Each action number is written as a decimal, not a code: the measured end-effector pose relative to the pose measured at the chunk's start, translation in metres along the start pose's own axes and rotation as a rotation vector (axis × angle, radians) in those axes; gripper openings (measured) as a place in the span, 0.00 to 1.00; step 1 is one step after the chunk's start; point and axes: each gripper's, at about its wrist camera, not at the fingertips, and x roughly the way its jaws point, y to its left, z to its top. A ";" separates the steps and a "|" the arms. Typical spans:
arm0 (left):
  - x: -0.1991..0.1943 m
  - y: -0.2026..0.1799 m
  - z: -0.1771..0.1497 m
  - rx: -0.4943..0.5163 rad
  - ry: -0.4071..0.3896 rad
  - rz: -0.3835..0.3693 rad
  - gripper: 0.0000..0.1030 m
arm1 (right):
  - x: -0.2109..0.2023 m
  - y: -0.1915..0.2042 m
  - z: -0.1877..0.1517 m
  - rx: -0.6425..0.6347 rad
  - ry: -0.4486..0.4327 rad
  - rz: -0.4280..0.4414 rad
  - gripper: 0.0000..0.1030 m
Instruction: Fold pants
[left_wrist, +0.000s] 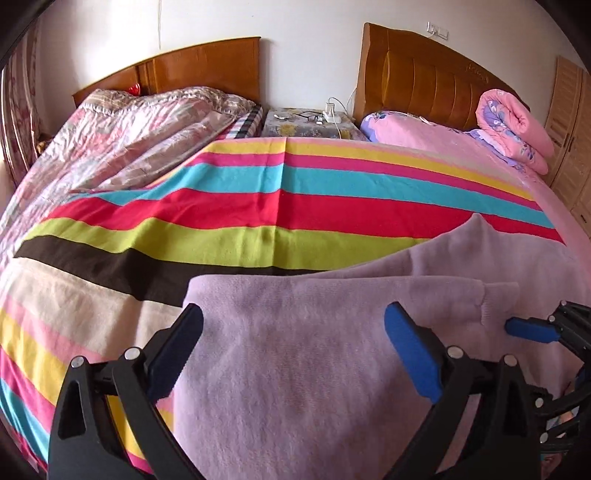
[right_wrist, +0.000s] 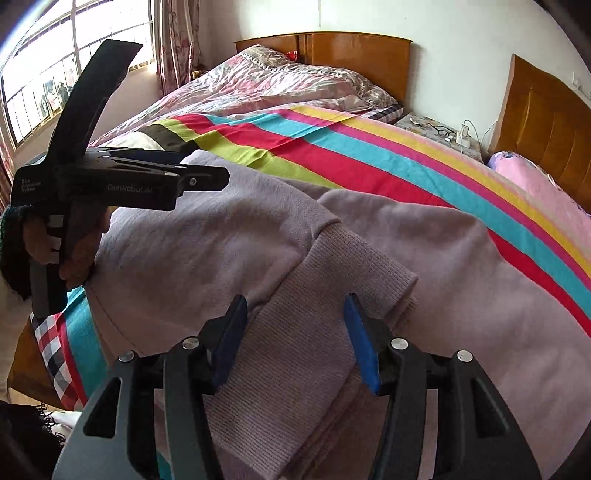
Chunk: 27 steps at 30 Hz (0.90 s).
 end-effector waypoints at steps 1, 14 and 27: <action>-0.007 -0.002 0.000 0.018 -0.008 0.028 0.96 | -0.007 0.004 -0.001 -0.011 -0.017 -0.004 0.53; -0.013 0.006 -0.047 0.019 0.027 0.083 0.97 | -0.006 0.028 -0.019 -0.045 -0.006 -0.025 0.59; -0.030 0.001 -0.061 0.007 0.022 0.118 0.96 | -0.022 0.031 -0.037 -0.002 -0.024 -0.015 0.71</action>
